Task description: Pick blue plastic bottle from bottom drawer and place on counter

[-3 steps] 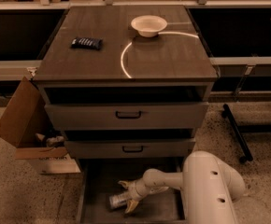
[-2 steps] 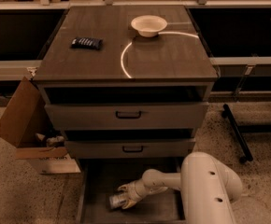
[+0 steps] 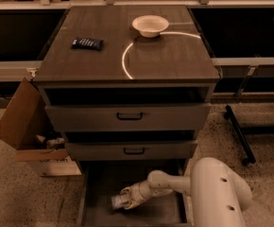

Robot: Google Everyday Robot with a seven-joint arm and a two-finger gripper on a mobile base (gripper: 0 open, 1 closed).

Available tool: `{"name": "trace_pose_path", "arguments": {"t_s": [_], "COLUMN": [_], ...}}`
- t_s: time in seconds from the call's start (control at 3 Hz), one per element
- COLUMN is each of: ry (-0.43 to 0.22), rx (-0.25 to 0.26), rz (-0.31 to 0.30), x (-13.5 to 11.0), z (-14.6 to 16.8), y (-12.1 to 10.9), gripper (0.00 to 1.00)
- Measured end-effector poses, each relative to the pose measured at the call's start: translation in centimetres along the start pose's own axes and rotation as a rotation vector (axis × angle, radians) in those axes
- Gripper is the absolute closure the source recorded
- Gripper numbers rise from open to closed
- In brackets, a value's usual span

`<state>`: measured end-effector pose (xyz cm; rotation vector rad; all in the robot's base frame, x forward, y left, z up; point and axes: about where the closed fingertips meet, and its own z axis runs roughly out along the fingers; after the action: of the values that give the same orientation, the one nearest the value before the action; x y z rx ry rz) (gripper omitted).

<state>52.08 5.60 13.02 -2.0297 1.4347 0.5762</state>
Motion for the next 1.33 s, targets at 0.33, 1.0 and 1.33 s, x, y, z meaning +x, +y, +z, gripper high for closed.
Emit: {"name": "trace_pose_path", "arguments": {"t_s": [0.33, 1.0, 1.33], "ry": [-0.051, -0.102, -0.093], "rx": [0.037, 0.099, 0.130], "rz": [-0.027, -0.075, -0.089], "x": [-1.5, -3.8, -4.4], "z": [-2.7, -9.4, -13.2], "y": [-0.5, -1.2, -1.1], "gripper": [1.00, 1.00, 1.00]}}
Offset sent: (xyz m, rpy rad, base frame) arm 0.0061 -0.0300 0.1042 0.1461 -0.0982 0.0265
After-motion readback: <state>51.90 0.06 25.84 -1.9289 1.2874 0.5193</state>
